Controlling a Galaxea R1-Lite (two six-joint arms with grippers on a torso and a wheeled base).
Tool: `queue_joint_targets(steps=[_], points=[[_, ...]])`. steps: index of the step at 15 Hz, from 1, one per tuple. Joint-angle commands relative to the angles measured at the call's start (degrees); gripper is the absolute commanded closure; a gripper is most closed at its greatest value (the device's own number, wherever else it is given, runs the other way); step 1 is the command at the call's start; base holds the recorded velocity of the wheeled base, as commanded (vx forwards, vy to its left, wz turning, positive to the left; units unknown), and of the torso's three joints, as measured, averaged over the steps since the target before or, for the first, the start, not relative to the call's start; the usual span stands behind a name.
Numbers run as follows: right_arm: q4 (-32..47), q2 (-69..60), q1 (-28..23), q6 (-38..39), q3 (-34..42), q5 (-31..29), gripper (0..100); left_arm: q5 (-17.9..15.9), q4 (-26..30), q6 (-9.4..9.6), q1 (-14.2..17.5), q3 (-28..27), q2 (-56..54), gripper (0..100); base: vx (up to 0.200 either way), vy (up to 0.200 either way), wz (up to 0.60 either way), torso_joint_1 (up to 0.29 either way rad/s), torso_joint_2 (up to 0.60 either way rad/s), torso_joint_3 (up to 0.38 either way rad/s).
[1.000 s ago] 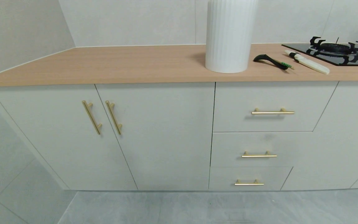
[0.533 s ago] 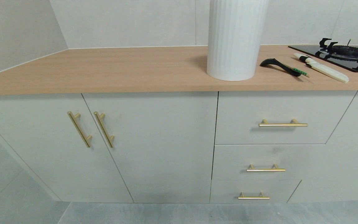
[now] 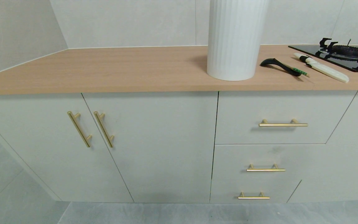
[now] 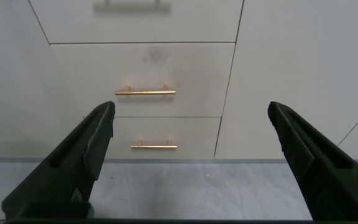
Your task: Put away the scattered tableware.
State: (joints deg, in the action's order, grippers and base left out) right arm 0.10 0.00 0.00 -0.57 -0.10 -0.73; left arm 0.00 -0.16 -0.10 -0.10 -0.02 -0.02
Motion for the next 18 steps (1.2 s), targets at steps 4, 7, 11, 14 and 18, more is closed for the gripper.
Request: queue_joint_targets(steps=[4, 7, 11, 14, 18], points=[[-0.4, 0.0, 0.0, -0.6, -1.0, 0.6, 0, 0.0, 0.0, 0.01, 0.0, 0.0, 0.0, 0, 0.000, 0.000, 0.00, 0.000, 0.00, 0.000], [-0.1, 5.9, 1.0, 1.5, -8.2, 5.7, 0, 0.0, 0.0, -0.08, 0.0, 0.0, 0.0, 0, 0.000, 0.000, 0.00, 0.000, 0.00, 0.000], [-0.4, 25.7, 1.6, 1.5, -12.4, 12.9, 0, 0.0, 0.0, -0.08, 0.0, 0.0, 0.0, 0, 0.000, 0.000, 0.00, 0.000, 0.00, 0.000], [-0.5, 41.2, 5.5, 0.5, -19.2, 12.8, 0, 0.0, 0.0, 0.01, 0.0, 0.0, 0.0, 0, 0.000, 0.000, 0.00, 0.000, 0.00, 0.000], [-2.2, 57.2, 7.8, 0.5, -25.0, 12.9, 0, 0.0, 0.0, 0.01, 0.0, 0.0, 0.0, 0, 0.000, 0.000, 0.00, 0.000, 0.00, 0.000]])
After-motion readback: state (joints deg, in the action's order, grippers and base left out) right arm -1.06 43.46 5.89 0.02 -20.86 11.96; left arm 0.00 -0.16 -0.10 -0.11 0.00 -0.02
